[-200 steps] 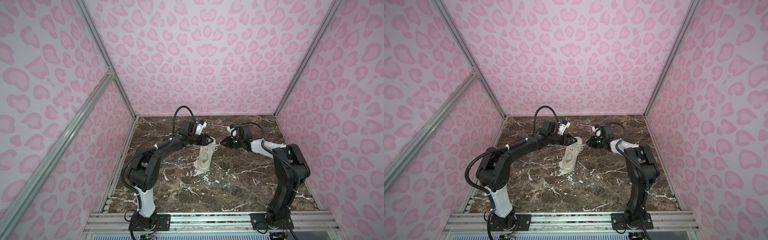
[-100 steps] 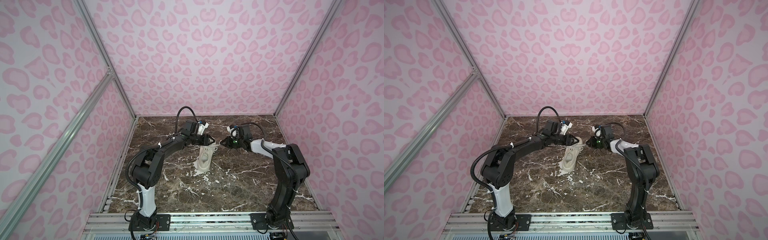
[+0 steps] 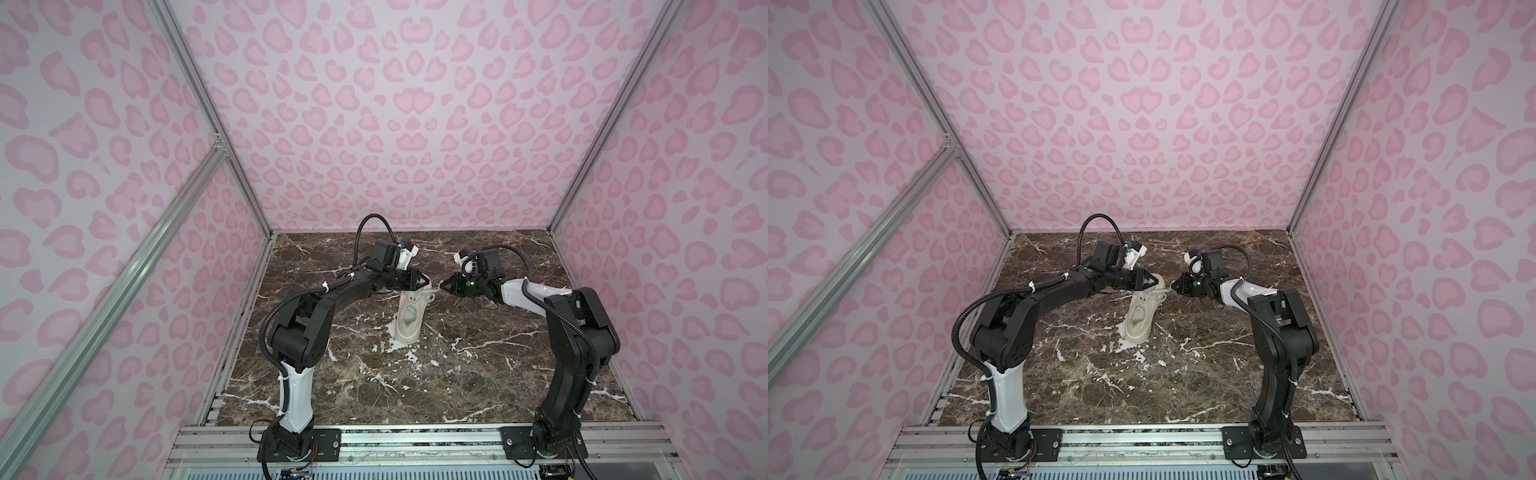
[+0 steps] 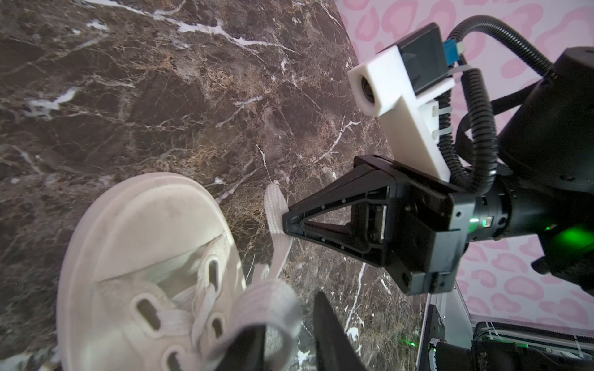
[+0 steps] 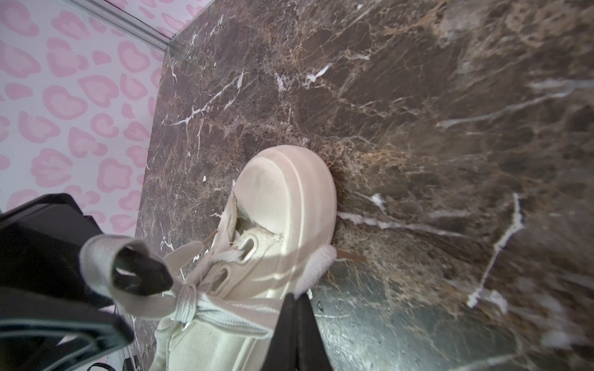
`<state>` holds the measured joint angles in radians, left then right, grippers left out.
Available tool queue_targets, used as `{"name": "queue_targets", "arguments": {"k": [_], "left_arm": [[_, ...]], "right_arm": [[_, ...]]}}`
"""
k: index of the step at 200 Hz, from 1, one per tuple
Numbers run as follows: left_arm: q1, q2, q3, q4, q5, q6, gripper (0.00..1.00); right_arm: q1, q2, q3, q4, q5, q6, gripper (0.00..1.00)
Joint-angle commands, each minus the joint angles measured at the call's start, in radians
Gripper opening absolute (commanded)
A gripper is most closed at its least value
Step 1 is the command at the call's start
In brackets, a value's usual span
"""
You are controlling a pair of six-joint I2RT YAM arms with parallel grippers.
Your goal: Tie the shoes
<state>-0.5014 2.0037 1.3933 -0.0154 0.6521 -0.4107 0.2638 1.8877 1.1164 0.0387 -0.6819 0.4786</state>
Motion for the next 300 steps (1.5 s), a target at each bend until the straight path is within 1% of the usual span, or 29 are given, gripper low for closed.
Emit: {"name": "queue_targets", "arguments": {"k": [1, 8, 21, 53, 95, 114, 129, 148, 159, 203, 227, 246, 272, 300], "left_arm": [[0.001, 0.010, 0.009, 0.057, 0.016, -0.008, 0.11], [0.002, 0.010, 0.009, 0.057, 0.016, -0.010, 0.07], [0.004, 0.009, 0.007, 0.061, 0.015, -0.010, 0.04], [0.014, -0.007, 0.003, 0.055, -0.008, -0.005, 0.03], [0.040, -0.006, -0.008, 0.051, 0.010, -0.005, 0.03], [0.050, -0.008, -0.025, 0.068, 0.022, -0.008, 0.04], [0.055, 0.002, -0.022, 0.068, 0.056, -0.007, 0.03], [0.058, 0.012, -0.021, 0.075, 0.088, -0.008, 0.03], [0.057, 0.010, -0.023, 0.074, 0.091, -0.006, 0.03], [0.084, 0.010, -0.022, 0.079, 0.111, -0.015, 0.03], [0.099, 0.021, -0.013, 0.077, 0.131, -0.020, 0.03], [0.106, 0.037, -0.008, 0.091, 0.159, -0.034, 0.03], [0.108, 0.055, -0.002, 0.087, 0.181, -0.037, 0.03], [0.110, 0.047, -0.011, 0.086, 0.171, -0.033, 0.03]], "right_arm": [[0.000, 0.008, 0.000, 0.011, 0.002, -0.001, 0.00], [0.000, 0.008, 0.000, 0.012, 0.005, -0.002, 0.00], [0.000, 0.009, -0.001, 0.015, 0.005, 0.002, 0.00], [-0.004, 0.008, -0.009, 0.012, 0.024, 0.008, 0.00], [-0.006, 0.019, -0.009, -0.008, 0.048, 0.012, 0.00], [-0.005, 0.026, -0.005, 0.003, 0.025, 0.014, 0.00], [0.003, 0.031, 0.002, 0.017, -0.006, 0.010, 0.00], [0.009, 0.027, 0.012, 0.010, -0.013, -0.008, 0.18], [0.008, 0.020, 0.012, -0.003, -0.008, -0.019, 0.26], [0.000, -0.052, -0.042, -0.029, 0.066, -0.048, 0.36], [-0.002, -0.105, -0.076, -0.042, 0.116, -0.064, 0.36], [0.015, -0.124, -0.060, -0.110, 0.128, -0.128, 0.34], [0.068, -0.089, 0.015, -0.234, 0.124, -0.246, 0.31], [0.103, -0.042, 0.081, -0.298, 0.113, -0.296, 0.27]]}}
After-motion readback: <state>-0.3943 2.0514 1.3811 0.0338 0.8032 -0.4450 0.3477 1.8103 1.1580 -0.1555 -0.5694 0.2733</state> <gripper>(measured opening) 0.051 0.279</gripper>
